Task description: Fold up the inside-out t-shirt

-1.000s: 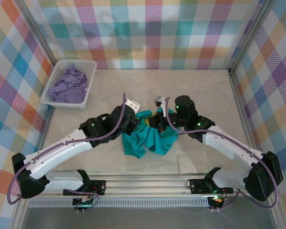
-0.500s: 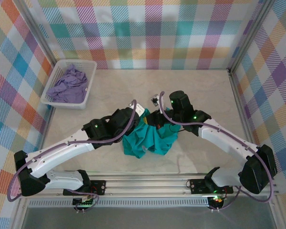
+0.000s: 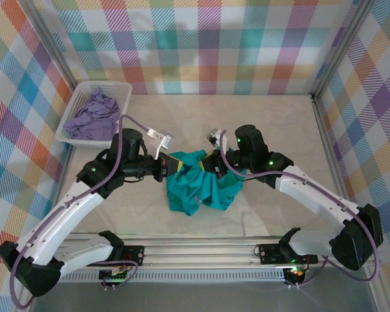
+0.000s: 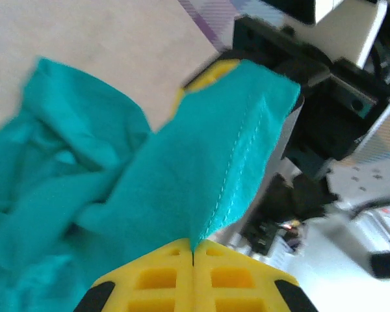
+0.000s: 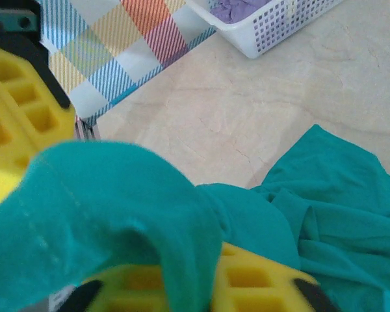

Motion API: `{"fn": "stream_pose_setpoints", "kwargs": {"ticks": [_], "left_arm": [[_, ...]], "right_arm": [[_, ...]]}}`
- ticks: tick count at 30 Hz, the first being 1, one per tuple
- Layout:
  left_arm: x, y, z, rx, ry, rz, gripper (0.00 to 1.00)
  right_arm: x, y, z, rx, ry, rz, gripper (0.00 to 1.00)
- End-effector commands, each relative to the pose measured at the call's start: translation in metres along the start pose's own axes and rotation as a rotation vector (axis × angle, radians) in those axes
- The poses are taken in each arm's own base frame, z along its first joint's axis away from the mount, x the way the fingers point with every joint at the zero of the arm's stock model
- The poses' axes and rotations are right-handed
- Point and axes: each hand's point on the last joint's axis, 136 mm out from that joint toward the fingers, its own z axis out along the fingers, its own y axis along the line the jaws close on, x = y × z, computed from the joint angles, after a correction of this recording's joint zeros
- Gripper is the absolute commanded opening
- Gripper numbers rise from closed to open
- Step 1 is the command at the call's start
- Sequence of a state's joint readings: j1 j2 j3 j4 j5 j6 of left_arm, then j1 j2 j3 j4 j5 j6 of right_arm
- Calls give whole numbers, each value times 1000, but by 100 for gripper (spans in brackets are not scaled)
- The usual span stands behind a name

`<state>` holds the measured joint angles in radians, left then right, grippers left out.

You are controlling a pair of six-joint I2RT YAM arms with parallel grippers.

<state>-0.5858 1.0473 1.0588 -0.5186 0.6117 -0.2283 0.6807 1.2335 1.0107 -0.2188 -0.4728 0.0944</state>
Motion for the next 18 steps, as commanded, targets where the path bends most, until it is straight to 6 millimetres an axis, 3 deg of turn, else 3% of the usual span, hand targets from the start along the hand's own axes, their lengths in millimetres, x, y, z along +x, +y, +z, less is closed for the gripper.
{"fn": "stream_pose_setpoints", "kwargs": {"ticks": [1, 5, 9, 11, 14, 17, 18], "left_arm": [[-4, -33, -3, 202, 4, -47, 0], [-3, -30, 2, 205, 20, -74, 0], [-2, -29, 4, 221, 35, -90, 0], [-1, -25, 5, 216, 41, -106, 0], [-1, -19, 4, 199, 31, -123, 0], [-1, 2, -1, 51, -1, -102, 1], [-1, 12, -4, -19, -13, -85, 7]], "right_arm": [[-4, 12, -6, -50, -23, -78, 23], [1, 14, -12, -49, -32, -139, 40], [-4, 27, -11, -123, -81, -185, 41], [-9, 38, -11, -198, -109, -193, 30], [-12, 47, -8, -276, -123, -168, 3], [-13, 40, -3, -251, -103, -107, 0], [-14, 38, -2, -244, -99, -81, 0]]}}
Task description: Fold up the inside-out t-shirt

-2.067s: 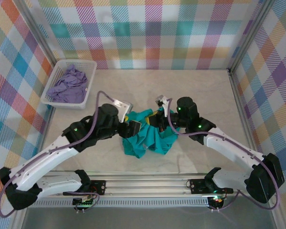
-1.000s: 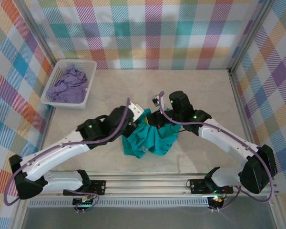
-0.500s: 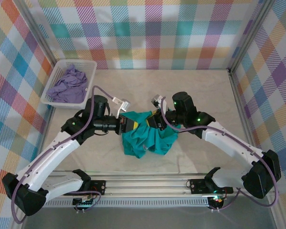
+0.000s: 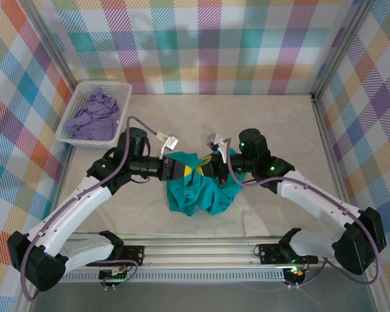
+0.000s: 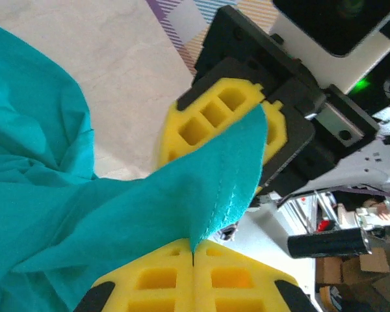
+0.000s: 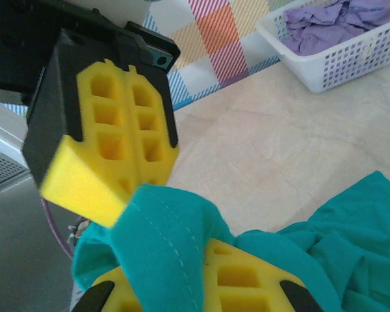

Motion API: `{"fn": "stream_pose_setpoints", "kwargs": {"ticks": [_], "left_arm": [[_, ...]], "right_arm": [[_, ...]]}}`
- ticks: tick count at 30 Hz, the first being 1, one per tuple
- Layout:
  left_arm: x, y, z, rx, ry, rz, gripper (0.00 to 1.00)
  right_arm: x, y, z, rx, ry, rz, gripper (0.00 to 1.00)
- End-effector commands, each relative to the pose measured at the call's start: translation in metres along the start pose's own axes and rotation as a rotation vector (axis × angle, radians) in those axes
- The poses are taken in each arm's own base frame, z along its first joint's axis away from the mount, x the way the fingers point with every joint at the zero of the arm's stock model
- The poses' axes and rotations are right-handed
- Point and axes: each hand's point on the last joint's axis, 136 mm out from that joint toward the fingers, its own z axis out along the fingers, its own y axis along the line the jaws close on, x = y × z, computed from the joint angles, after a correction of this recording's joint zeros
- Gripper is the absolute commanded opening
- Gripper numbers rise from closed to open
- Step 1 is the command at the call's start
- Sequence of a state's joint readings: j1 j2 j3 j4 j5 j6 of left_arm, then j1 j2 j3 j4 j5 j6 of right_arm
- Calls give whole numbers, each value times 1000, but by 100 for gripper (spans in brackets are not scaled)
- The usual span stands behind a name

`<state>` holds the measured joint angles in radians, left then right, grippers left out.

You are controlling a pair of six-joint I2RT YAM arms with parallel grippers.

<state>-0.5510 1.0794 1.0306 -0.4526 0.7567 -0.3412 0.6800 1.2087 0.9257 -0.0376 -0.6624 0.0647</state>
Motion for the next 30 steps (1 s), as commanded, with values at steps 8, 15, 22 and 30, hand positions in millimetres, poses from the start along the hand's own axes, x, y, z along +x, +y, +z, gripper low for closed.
{"fn": "stream_pose_setpoints", "kwargs": {"ticks": [8, 15, 22, 30], "left_arm": [[2, 35, -46, -570, -98, 369, 53], [-2, 56, -40, -863, 15, 553, 61], [-25, 51, -25, -974, -28, 681, 57], [-35, 43, -19, -1075, -28, 824, 22]], "right_arm": [[-13, -18, 18, 24, 86, 374, 0], [-18, -20, 24, 17, 106, 470, 0], [-14, -22, 31, 0, 137, 525, 0], [-5, -30, 32, 18, 163, 583, 0]]}}
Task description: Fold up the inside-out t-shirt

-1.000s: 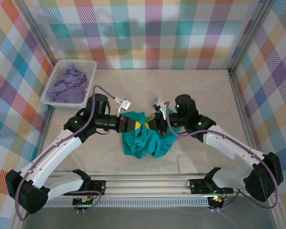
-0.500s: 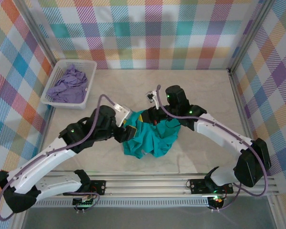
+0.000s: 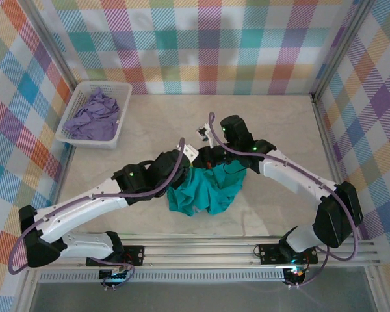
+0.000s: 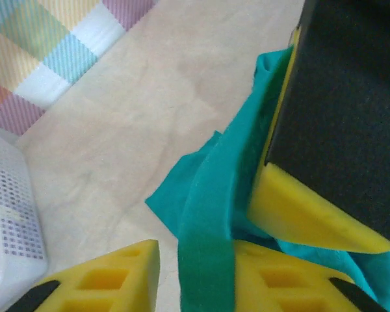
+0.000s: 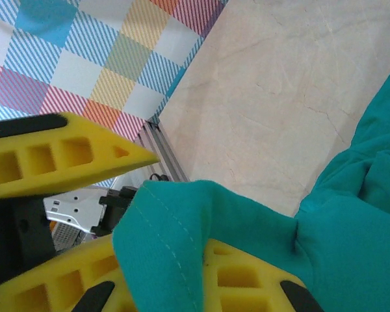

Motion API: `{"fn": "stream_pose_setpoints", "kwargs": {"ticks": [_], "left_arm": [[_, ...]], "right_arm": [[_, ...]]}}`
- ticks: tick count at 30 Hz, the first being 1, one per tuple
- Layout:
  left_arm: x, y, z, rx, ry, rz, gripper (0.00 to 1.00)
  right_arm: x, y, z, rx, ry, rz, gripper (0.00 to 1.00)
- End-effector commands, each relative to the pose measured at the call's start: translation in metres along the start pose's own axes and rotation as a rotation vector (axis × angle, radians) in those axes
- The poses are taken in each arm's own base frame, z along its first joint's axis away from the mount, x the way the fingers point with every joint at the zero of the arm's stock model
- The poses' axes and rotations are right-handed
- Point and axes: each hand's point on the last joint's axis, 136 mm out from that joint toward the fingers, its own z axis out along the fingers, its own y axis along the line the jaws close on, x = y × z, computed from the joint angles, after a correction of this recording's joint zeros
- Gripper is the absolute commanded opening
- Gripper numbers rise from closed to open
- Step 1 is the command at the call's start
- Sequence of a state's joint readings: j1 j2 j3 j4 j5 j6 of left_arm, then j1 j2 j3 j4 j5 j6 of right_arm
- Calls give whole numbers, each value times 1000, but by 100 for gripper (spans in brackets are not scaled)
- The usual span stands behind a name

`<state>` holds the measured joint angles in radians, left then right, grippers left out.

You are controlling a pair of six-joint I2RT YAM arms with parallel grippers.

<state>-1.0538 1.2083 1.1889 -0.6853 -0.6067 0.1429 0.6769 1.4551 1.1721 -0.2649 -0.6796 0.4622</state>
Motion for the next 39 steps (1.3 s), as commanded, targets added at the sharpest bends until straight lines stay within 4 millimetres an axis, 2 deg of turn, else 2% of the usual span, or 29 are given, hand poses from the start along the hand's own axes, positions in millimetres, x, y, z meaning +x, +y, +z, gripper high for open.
{"fn": "stream_pose_setpoints", "kwargs": {"ticks": [1, 5, 8, 12, 20, 25, 28, 31, 33, 35, 37, 39], "left_arm": [[-12, 12, -6, -87, -29, 64, 16], [-5, 10, -7, -69, -4, 97, 0], [-1, -3, -10, 35, -15, 67, 0], [1, -17, -16, 253, -27, -89, 0], [-7, -18, -38, 589, -80, -422, 0], [-11, -25, -43, 786, -67, -580, 0], [-12, -21, -43, 837, -70, -650, 0], [-16, -11, -41, 798, -95, -696, 0], [-21, -4, -39, 767, -114, -736, 0], [-28, -3, -38, 781, -134, -769, 0], [-33, -5, -37, 810, -145, -801, 0], [-34, -4, -34, 807, -141, -826, 0]], "right_arm": [[-6, 3, -3, -13, 5, 31, 0], [-6, -6, -5, 31, 5, 32, 0], [-7, -2, -6, 17, 1, 10, 0], [-6, 2, -11, 23, -6, -66, 0], [4, 12, -24, 18, -20, -273, 0], [7, 10, -27, 31, -24, -345, 5], [8, 9, -29, 51, -27, -353, 7], [2, -13, -35, 201, -36, -301, 16], [-2, -35, -45, 355, -41, -247, 23], [-3, -46, -54, 446, -51, -223, 30], [-4, -48, -63, 496, -76, -225, 34], [-4, -40, -68, 477, -97, -256, 37]]}}
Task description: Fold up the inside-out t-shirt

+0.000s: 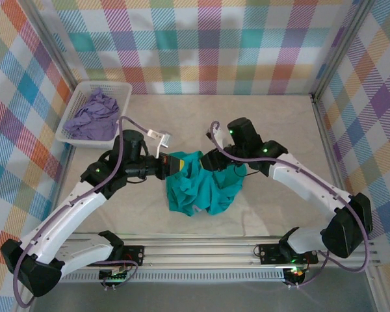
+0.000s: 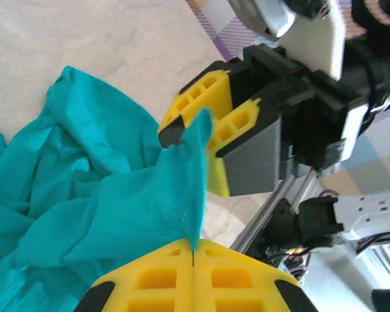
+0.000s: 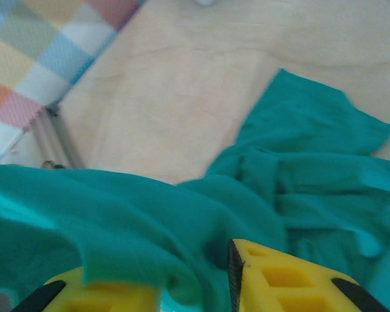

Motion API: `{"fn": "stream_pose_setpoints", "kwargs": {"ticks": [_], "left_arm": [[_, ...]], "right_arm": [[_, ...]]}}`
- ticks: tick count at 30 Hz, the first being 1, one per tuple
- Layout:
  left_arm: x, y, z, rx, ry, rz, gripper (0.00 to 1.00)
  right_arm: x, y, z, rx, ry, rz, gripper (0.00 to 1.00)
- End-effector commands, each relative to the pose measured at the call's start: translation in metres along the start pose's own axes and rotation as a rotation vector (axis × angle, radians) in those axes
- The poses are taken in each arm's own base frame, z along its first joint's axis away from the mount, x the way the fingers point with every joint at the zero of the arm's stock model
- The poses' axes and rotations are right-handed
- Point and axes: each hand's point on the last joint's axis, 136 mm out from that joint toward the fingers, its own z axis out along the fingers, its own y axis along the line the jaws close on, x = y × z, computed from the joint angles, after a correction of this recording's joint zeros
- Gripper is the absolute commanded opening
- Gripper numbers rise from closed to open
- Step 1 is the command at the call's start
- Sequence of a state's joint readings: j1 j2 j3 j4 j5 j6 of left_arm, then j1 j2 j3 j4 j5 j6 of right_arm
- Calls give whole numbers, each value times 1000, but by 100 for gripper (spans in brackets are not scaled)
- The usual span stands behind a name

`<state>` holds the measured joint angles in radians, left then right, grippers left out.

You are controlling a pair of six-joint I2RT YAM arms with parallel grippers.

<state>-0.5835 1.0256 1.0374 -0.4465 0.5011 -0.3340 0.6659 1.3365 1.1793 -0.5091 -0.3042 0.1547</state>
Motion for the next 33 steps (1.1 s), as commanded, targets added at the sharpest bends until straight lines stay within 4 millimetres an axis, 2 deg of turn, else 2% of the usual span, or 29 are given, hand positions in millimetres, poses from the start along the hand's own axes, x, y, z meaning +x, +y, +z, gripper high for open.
{"fn": "stream_pose_setpoints", "kwargs": {"ticks": [1, 4, 7, 11, 15, 20, 26, 28, 33], "left_arm": [[-13, -5, -1, 38, -57, -53, 0], [-17, -1, -3, 13, -88, -49, 0], [-17, -2, -4, 18, -92, -37, 0], [-16, -3, -4, 21, -84, -29, 0], [-15, -4, -4, 23, -79, -29, 0], [-14, -3, -4, 17, -73, -38, 0], [-17, -3, -6, 10, -84, -33, 0], [-19, -1, -6, -5, -91, -33, 0], [-23, 16, -7, -103, -108, -43, 0]], "right_arm": [[-11, 0, -26, 60, -70, -39, 37], [-7, 37, -37, -128, -138, -156, 36], [10, 76, -45, -323, -166, -295, 34], [24, 107, -43, -468, -150, -415, 34], [26, 120, -32, -550, -130, -443, 38], [21, 108, -17, -464, -124, -432, 43], [25, 120, 1, -536, -67, -463, 49], [28, 130, -3, -596, -56, -466, 43], [32, 150, -28, -711, -91, -490, 21]]}}
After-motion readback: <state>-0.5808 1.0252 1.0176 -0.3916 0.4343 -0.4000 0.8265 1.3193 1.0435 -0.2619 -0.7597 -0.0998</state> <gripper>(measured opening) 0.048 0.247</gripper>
